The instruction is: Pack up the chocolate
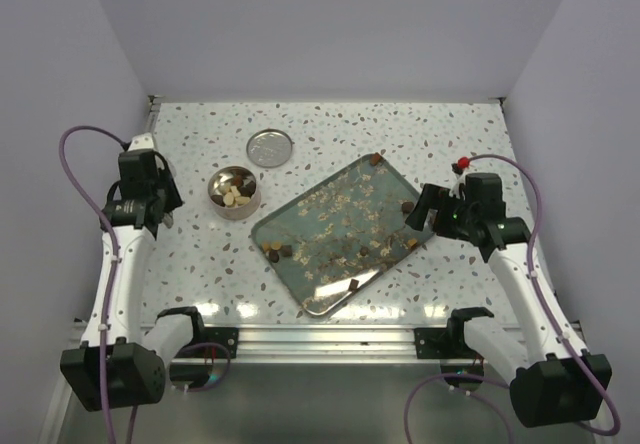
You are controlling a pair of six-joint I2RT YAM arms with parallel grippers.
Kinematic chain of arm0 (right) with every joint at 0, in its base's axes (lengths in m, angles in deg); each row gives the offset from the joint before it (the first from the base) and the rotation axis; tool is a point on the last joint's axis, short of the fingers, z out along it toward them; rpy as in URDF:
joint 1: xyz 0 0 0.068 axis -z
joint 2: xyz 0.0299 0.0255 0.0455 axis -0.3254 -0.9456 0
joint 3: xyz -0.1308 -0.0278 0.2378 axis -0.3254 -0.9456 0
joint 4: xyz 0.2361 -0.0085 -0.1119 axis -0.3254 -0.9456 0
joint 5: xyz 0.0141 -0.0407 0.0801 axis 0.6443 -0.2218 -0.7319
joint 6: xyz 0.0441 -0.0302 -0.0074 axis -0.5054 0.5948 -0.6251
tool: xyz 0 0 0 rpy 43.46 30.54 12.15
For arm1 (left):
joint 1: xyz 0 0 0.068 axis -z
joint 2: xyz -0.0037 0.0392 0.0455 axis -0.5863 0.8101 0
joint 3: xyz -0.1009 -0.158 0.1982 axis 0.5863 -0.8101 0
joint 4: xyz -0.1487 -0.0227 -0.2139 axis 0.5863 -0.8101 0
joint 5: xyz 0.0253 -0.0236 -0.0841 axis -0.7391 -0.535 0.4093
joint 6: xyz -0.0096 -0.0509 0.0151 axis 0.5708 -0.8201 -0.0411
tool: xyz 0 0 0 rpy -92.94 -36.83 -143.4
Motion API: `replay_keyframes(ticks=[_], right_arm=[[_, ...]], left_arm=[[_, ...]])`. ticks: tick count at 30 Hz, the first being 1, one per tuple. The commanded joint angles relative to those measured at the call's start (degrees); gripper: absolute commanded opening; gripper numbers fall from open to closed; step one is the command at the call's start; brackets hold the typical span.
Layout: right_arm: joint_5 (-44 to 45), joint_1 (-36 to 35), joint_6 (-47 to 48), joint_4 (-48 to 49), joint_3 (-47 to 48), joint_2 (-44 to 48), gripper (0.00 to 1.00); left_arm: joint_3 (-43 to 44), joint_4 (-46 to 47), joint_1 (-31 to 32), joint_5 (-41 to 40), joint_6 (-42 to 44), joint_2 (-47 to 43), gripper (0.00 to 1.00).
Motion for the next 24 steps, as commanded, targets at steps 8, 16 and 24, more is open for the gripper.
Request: replay_keyframes(ticks=[8,16,24], right_arm=[[-1.57,-0.24,-0.01,4.79,0.65,-2.29,0.98],[-1.22,-0.24,-2.12,7.43,-1.72,-2.55,0.98],[-0.42,-0.24,-2.64,9.19,-1.72,-4.84,0.98]], left_arm=[[-6.87,7.55,-0.53,1.54,1.68,2.09,0.4],[-8.01,9.83,-0.53,2.33,3.26,7.1,0.4],[-7.84,12.65,-0.53,1.89,3.87,14.57,0.41]])
